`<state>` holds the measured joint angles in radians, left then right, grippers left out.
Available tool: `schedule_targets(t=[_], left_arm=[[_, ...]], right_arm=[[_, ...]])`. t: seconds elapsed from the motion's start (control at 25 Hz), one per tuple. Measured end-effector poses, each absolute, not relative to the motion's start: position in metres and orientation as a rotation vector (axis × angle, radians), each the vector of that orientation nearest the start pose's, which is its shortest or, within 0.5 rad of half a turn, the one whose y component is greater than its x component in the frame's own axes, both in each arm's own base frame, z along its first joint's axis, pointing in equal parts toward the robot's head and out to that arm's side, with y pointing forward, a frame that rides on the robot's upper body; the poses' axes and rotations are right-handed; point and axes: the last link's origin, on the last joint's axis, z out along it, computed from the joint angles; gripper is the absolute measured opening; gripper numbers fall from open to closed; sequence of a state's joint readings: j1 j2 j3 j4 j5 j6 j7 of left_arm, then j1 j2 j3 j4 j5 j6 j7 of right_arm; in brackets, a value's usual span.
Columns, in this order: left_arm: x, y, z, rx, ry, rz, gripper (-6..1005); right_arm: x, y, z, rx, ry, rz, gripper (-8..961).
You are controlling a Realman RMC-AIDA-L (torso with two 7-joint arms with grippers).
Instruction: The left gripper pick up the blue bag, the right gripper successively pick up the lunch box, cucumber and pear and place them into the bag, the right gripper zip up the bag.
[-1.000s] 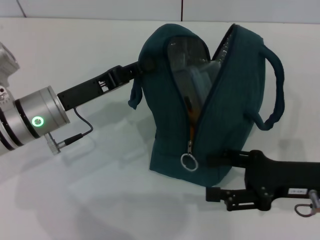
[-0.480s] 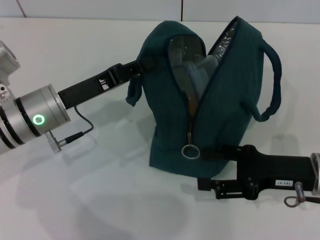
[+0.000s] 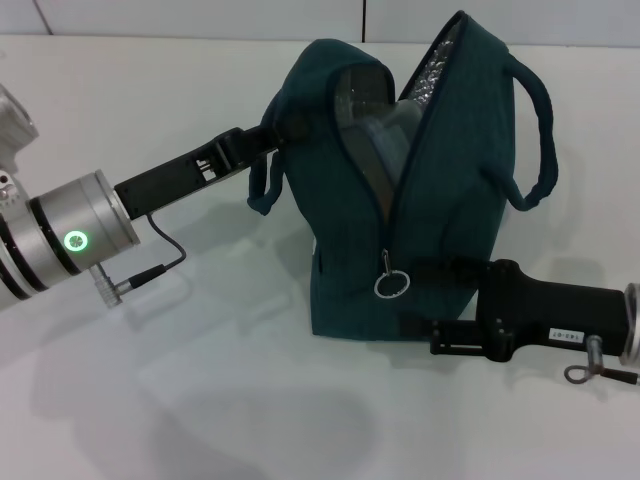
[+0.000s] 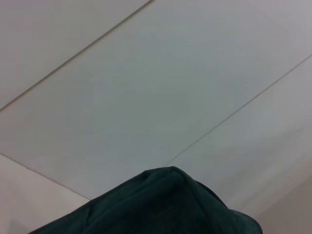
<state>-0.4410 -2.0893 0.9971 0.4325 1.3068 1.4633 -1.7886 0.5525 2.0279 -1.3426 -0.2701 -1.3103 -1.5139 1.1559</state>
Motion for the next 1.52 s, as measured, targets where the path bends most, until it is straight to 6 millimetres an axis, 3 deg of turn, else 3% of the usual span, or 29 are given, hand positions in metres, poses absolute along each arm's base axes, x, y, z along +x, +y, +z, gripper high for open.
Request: schedule_targets(t=[0.6, 0.92, 1.52], left_arm=[[-0.252, 0.320, -0.020, -2.235, -1.473, -1.395, 162], [-0.253, 0.319, -0.019, -2.237, -1.472, -1.393, 162], [-0.253, 0.319, -0.019, -2.241, -1.469, -1.393, 164]], right_arm=[[0.228, 0.292, -0.079, -2.916, 0.625, 0.965, 778], [0.238, 0.302, -0.075, -2.758, 0.702, 0.984, 762], [0.231, 0.300, -0.086, -2.821, 0.671, 0.932, 731]])
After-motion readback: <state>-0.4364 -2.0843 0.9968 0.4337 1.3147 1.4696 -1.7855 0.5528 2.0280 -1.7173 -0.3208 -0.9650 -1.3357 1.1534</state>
